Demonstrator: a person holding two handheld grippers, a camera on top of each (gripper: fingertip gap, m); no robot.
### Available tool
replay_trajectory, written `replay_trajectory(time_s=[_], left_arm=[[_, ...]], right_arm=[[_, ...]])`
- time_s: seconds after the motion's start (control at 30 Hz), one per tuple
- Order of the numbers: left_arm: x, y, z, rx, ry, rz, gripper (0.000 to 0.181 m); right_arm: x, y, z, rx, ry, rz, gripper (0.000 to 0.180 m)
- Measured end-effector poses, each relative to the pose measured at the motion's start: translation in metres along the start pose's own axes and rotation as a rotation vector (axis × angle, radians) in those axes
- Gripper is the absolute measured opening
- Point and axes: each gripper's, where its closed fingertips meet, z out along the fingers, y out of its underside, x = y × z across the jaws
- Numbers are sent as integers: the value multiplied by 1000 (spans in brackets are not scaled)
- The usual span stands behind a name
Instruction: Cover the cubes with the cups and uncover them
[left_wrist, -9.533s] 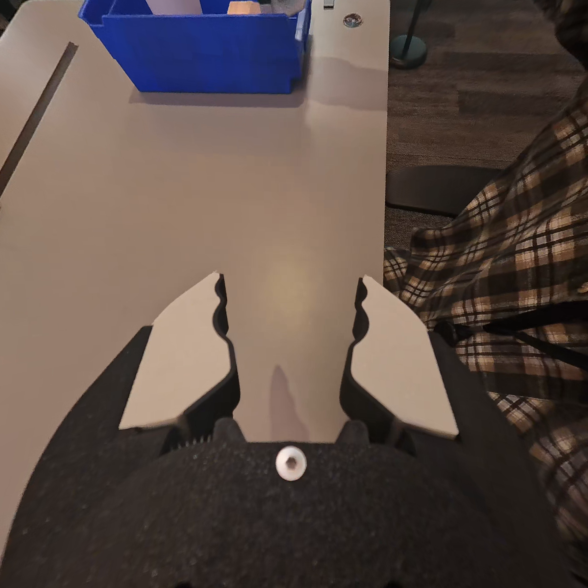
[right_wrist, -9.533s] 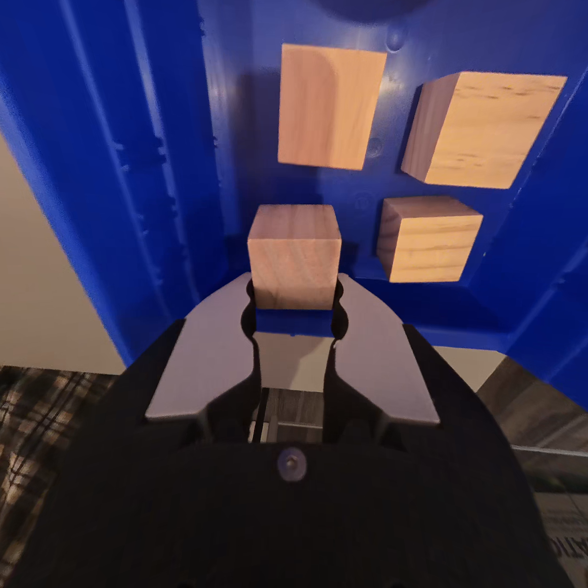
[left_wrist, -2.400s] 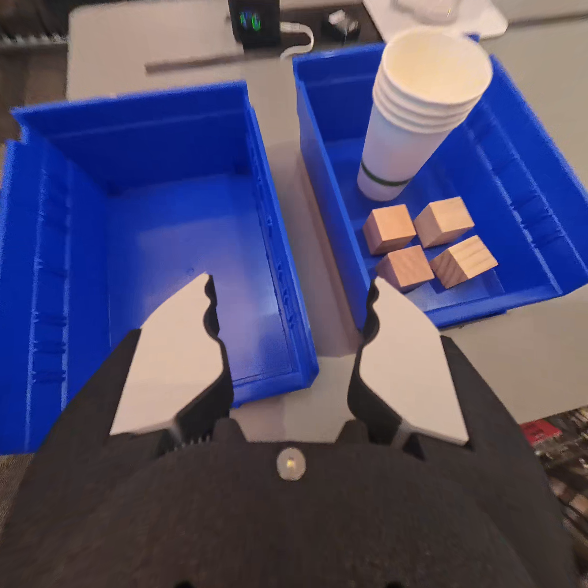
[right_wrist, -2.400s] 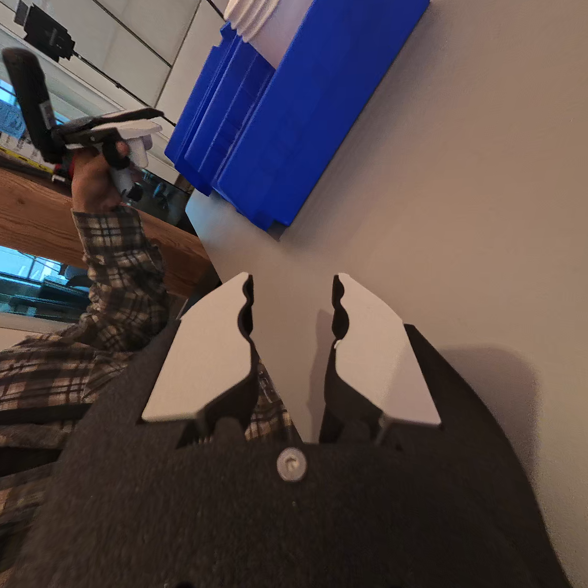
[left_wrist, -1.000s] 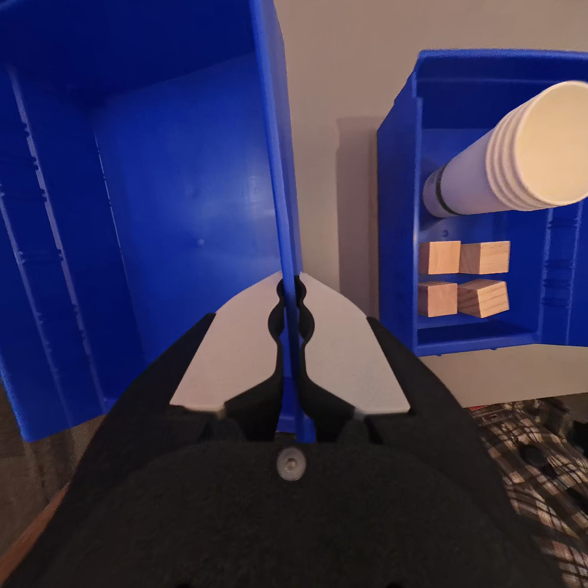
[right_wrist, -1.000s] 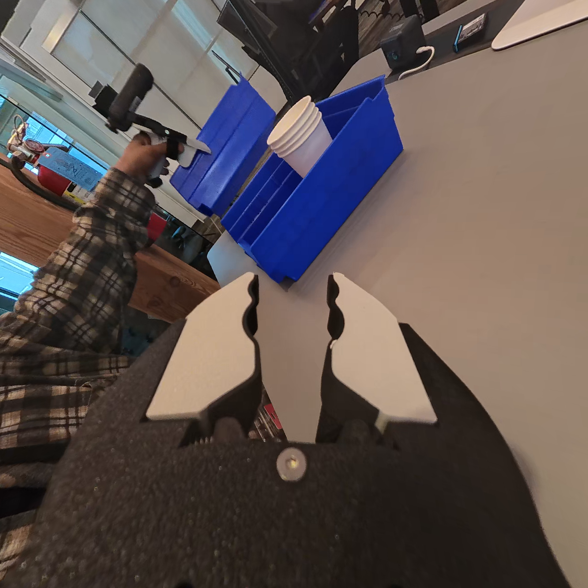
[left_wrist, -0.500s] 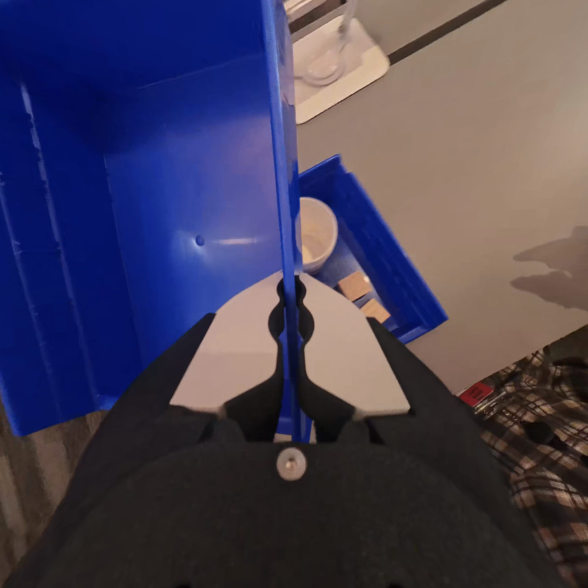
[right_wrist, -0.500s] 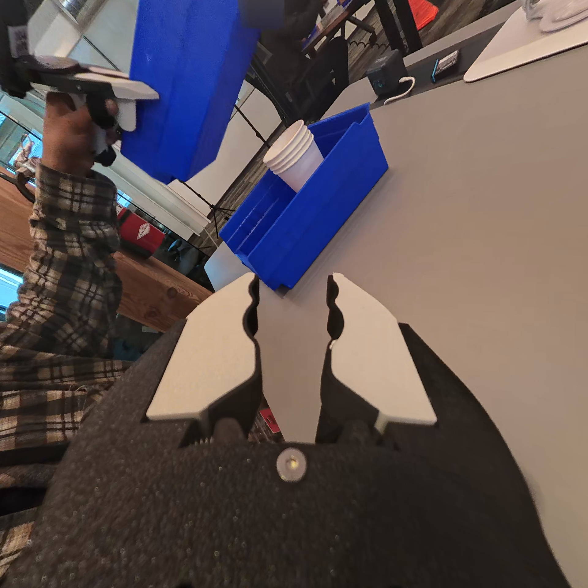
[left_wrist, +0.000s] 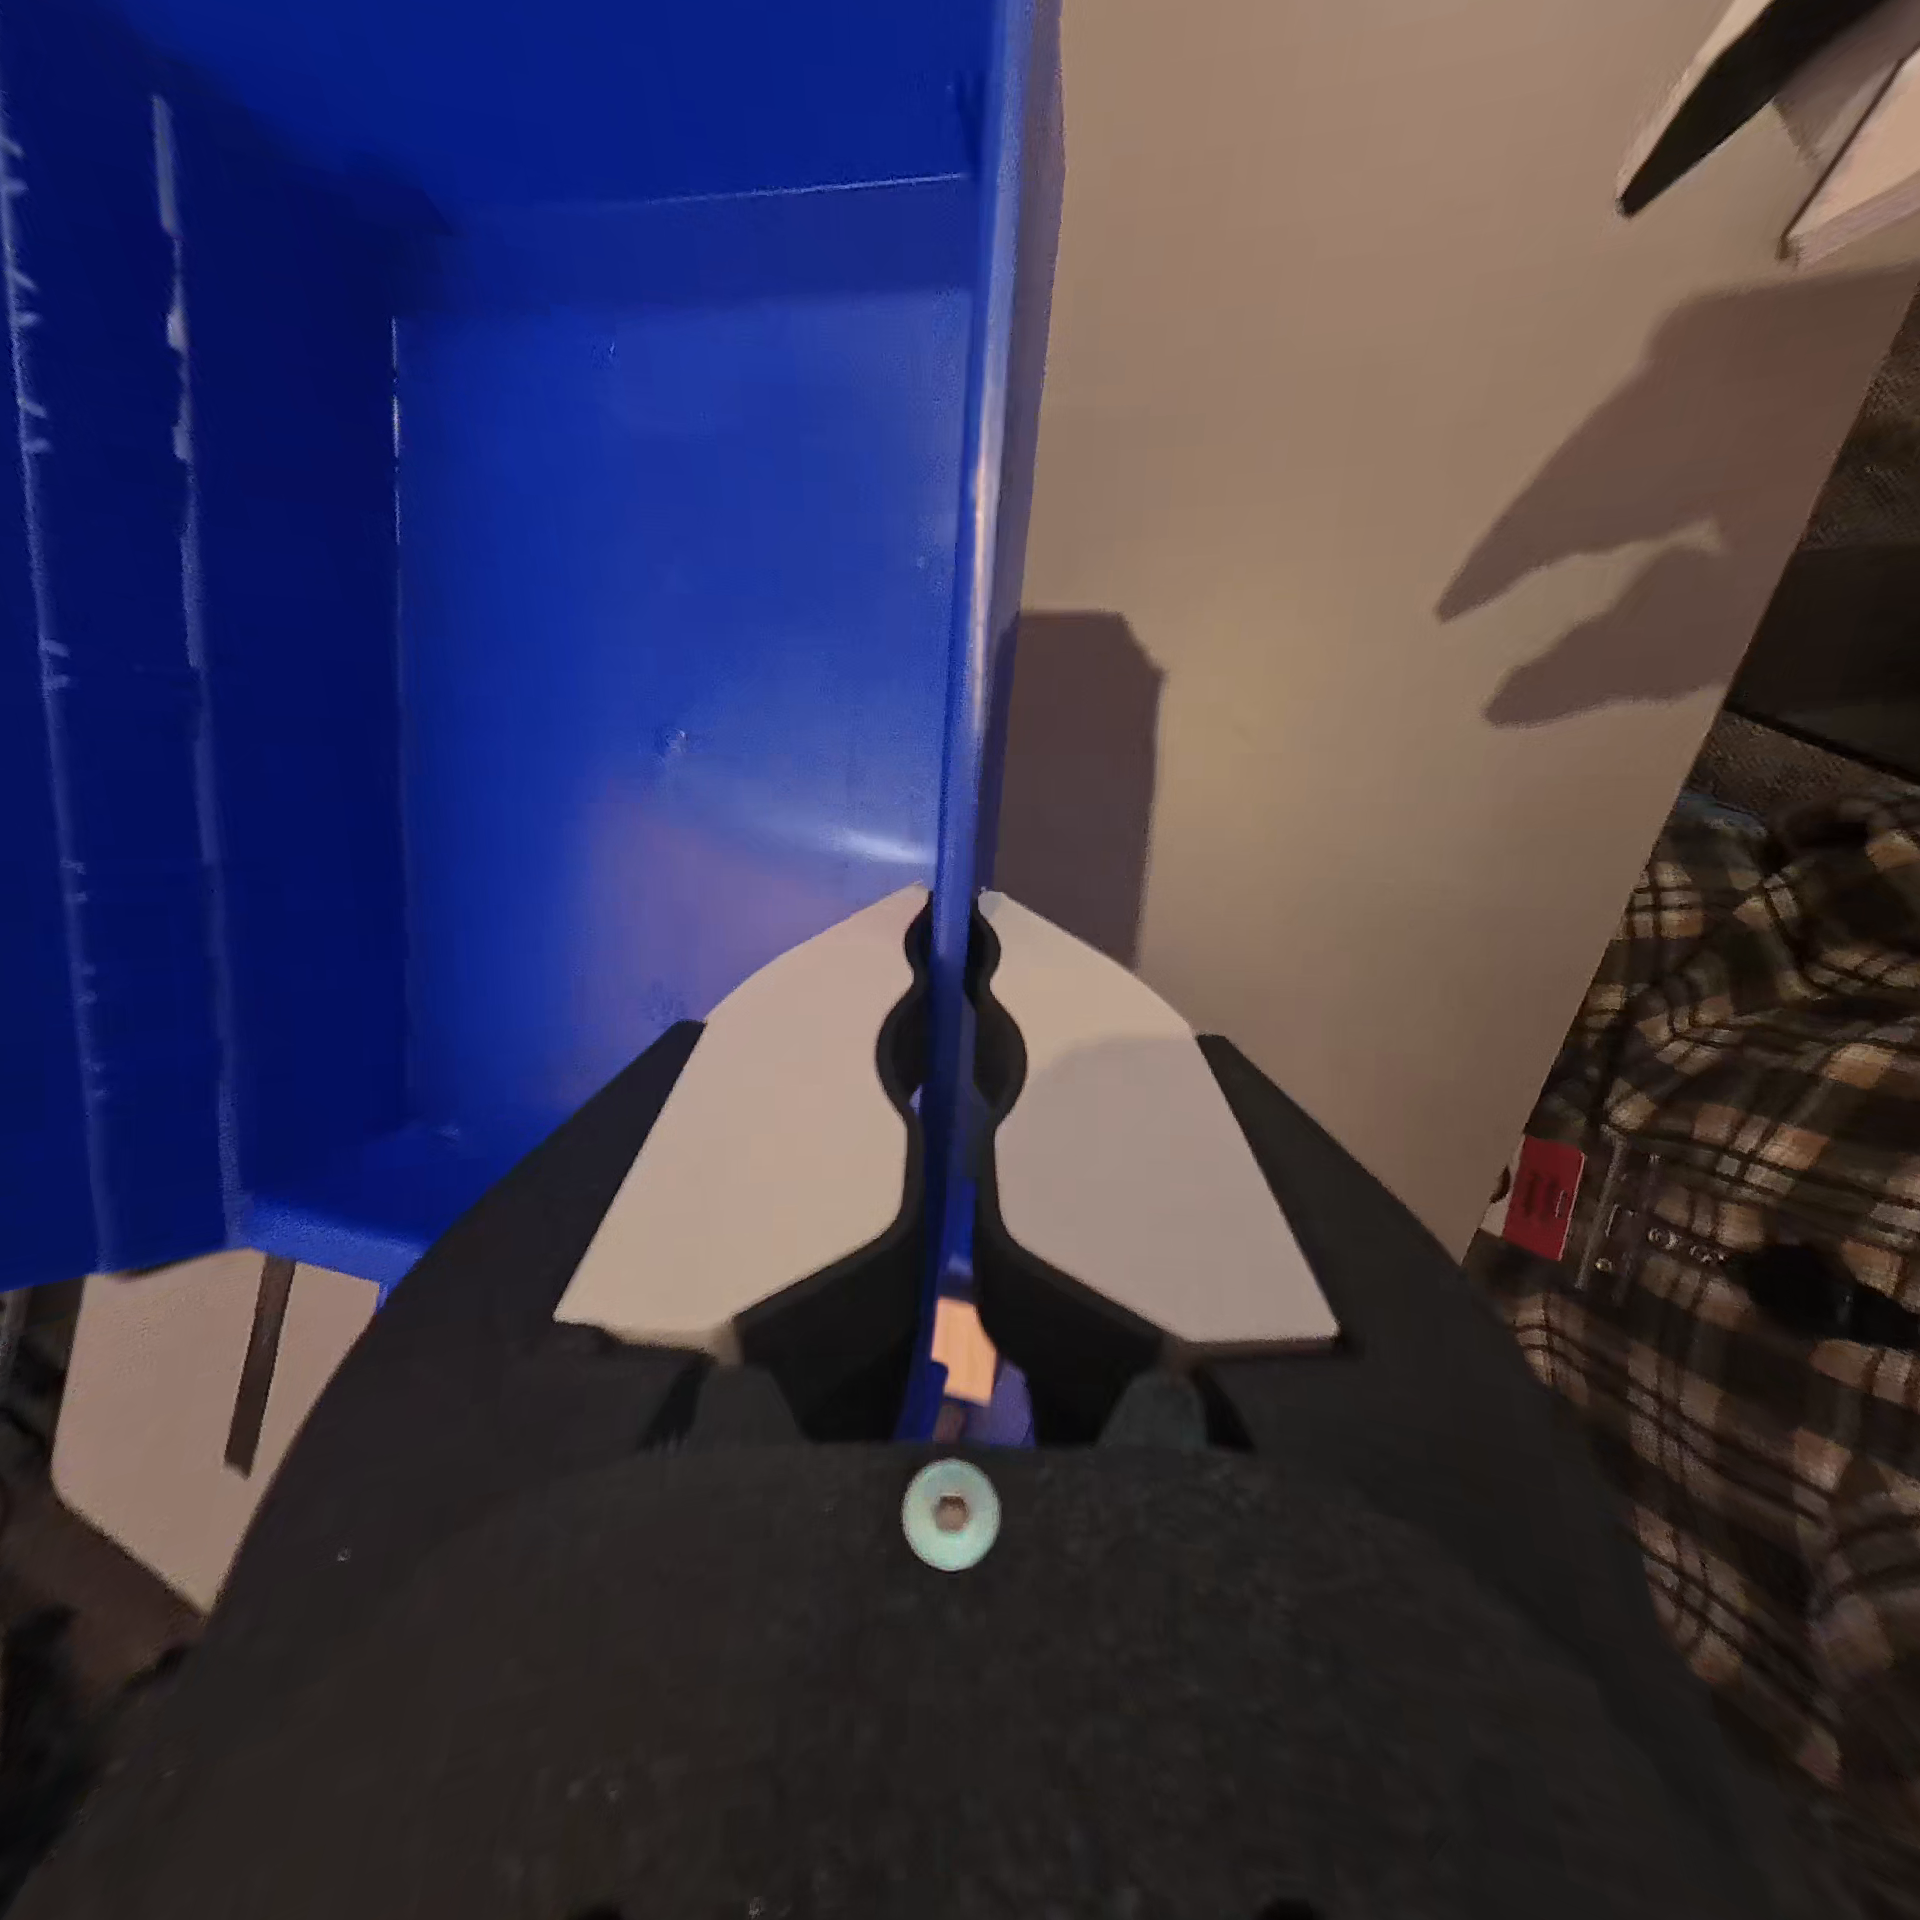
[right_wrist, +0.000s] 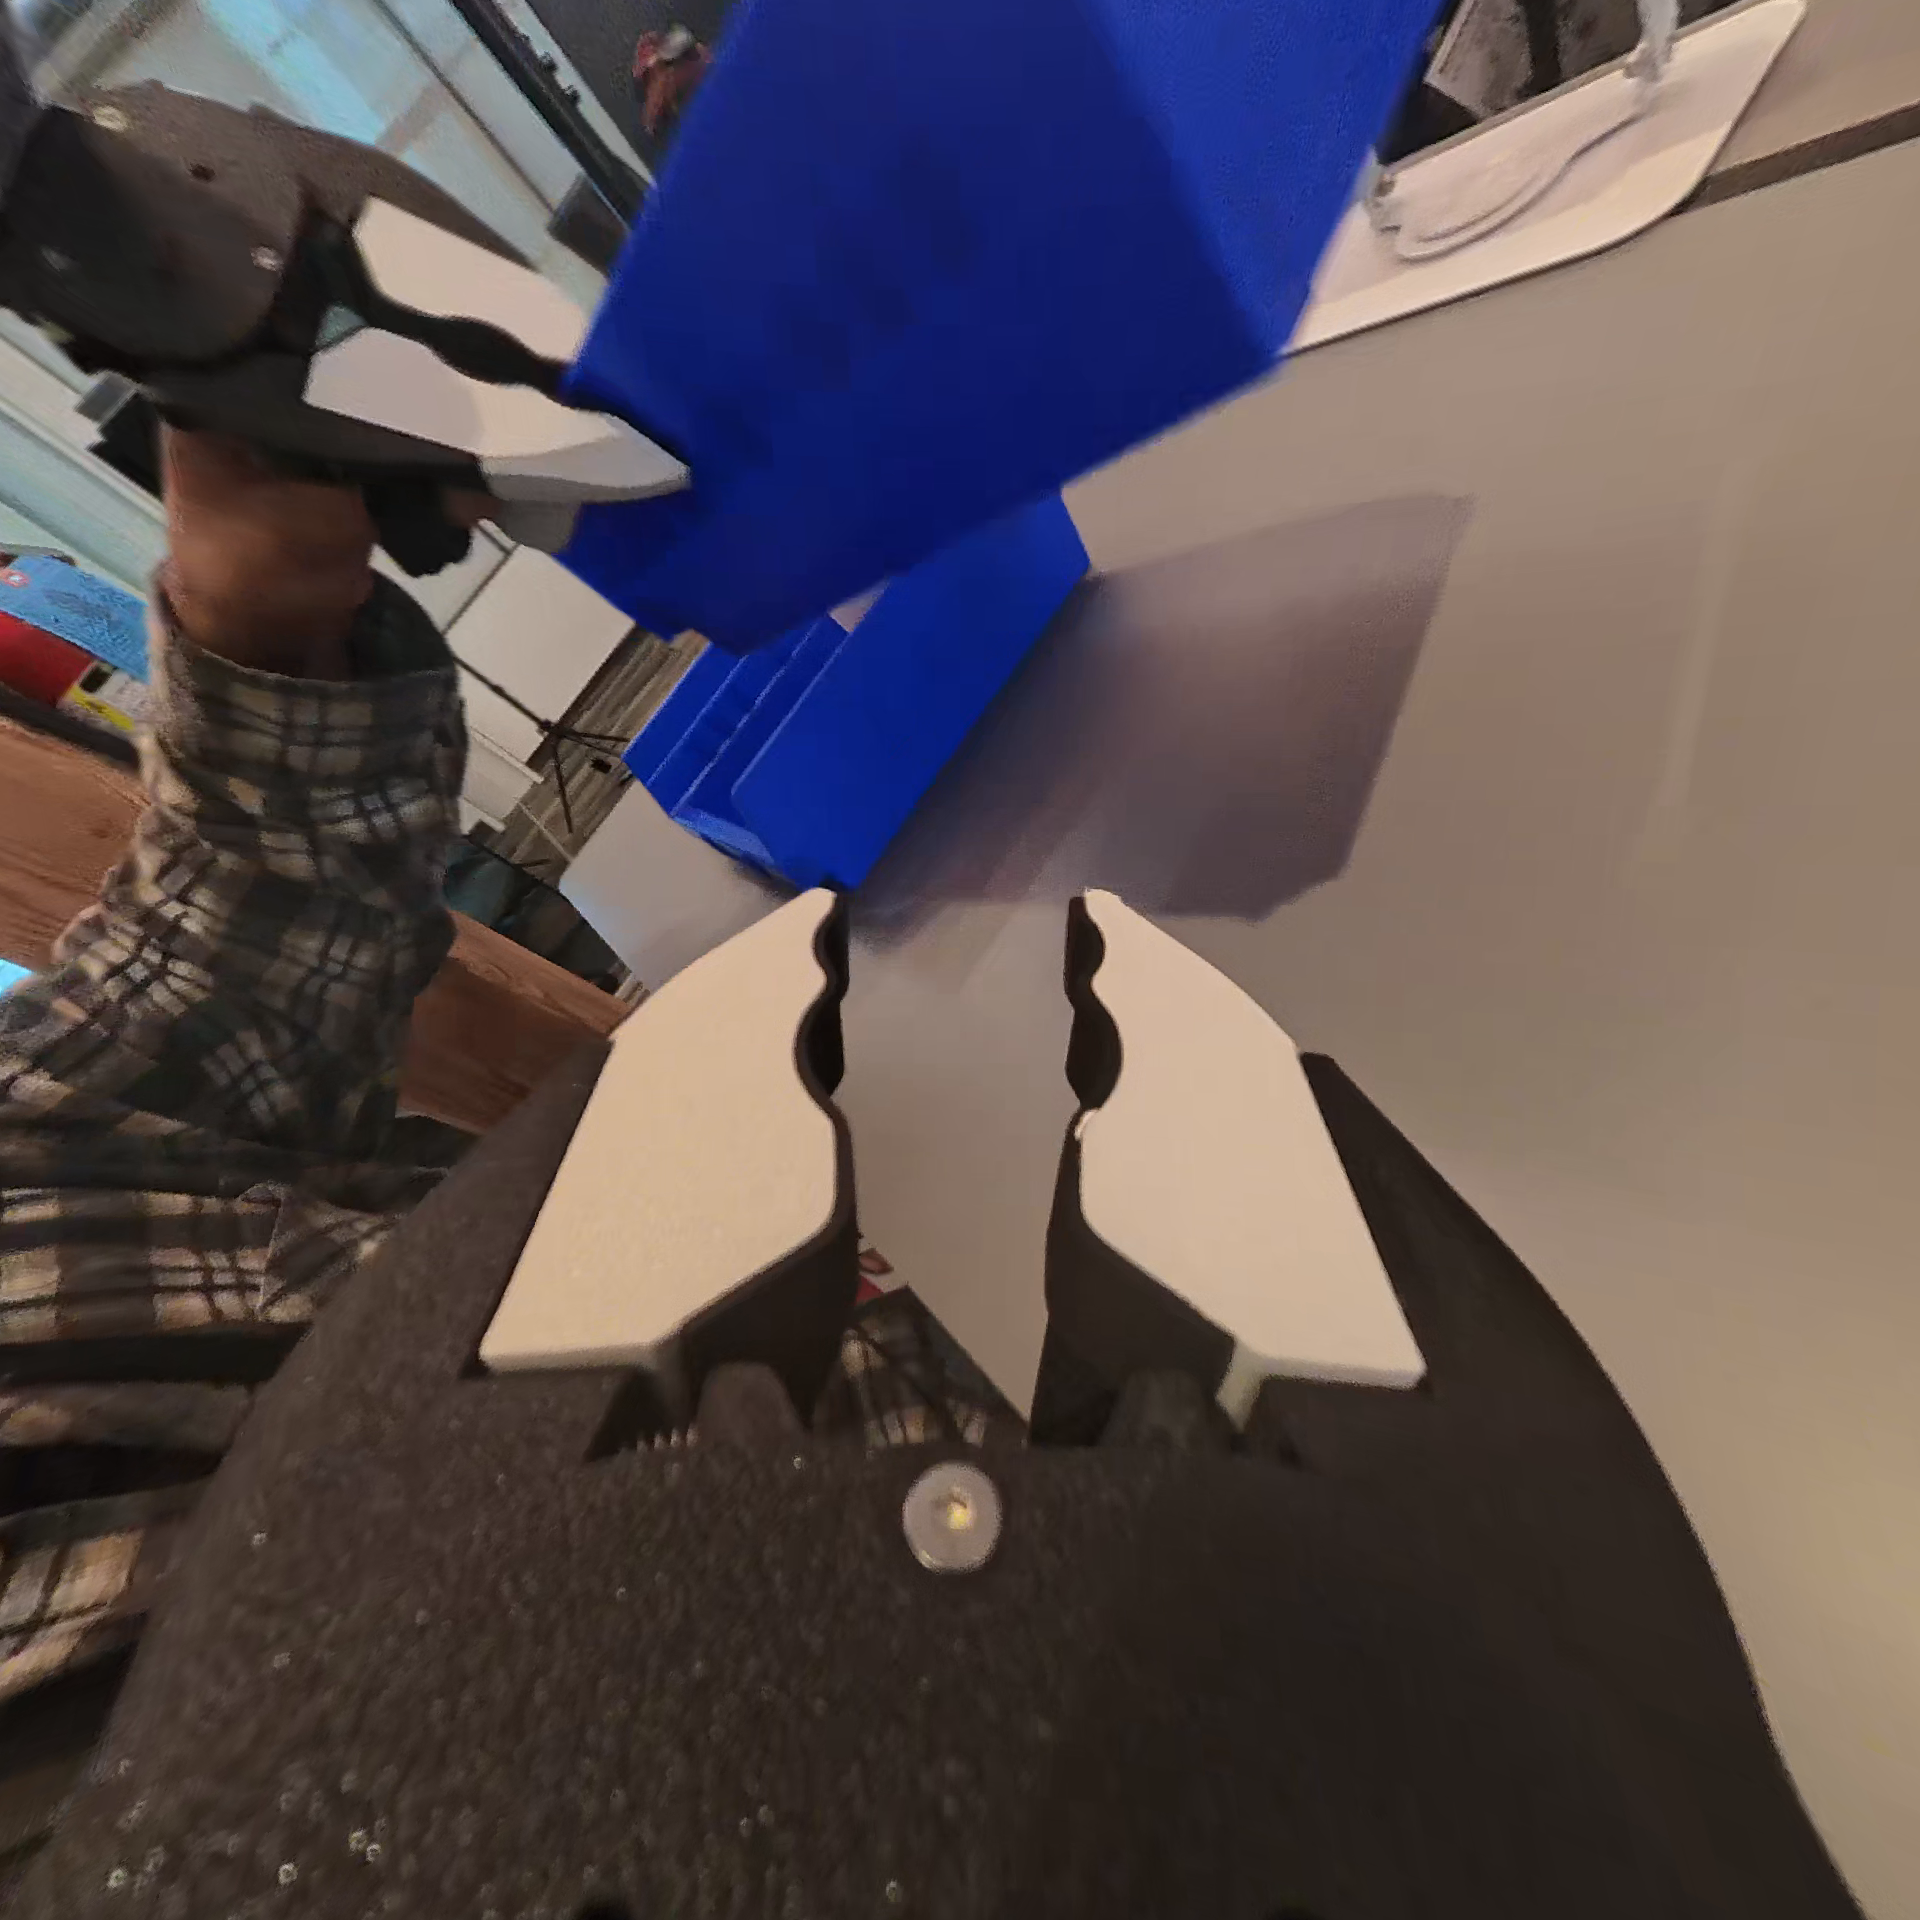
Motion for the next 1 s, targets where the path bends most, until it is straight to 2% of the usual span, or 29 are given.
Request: replay_trajectory(time_s=[0.13, 0.27, 0.5, 0.63, 0.73, 0.87, 0.9, 1.0], left_arm=[[38, -15, 52, -47, 56, 105, 3], [62, -13, 92, -83, 102, 153, 4], [74, 3, 133, -74, 94, 200, 7], [78, 11, 143, -59, 58, 223, 7], [71, 2, 130, 53, -20, 213, 16], [49, -1, 73, 192, -51, 21, 71], [44, 5, 56, 224, -35, -34, 76], [29, 34, 4, 341, -2, -169, 78]], right_arm=[[0, 11, -30, 17, 56, -17, 39], [-5, 20, -44, 11, 86, -40, 39], [-8, 32, -33, -84, 107, -129, 41], [-5, 36, -22, -163, 127, -229, 49], [-4, 35, -14, -247, 146, -348, 57], [-9, 27, 4, -418, 148, -602, 67], [-8, 25, 11, -477, 153, -678, 71], [-7, 19, 44, -661, 142, -947, 73]])
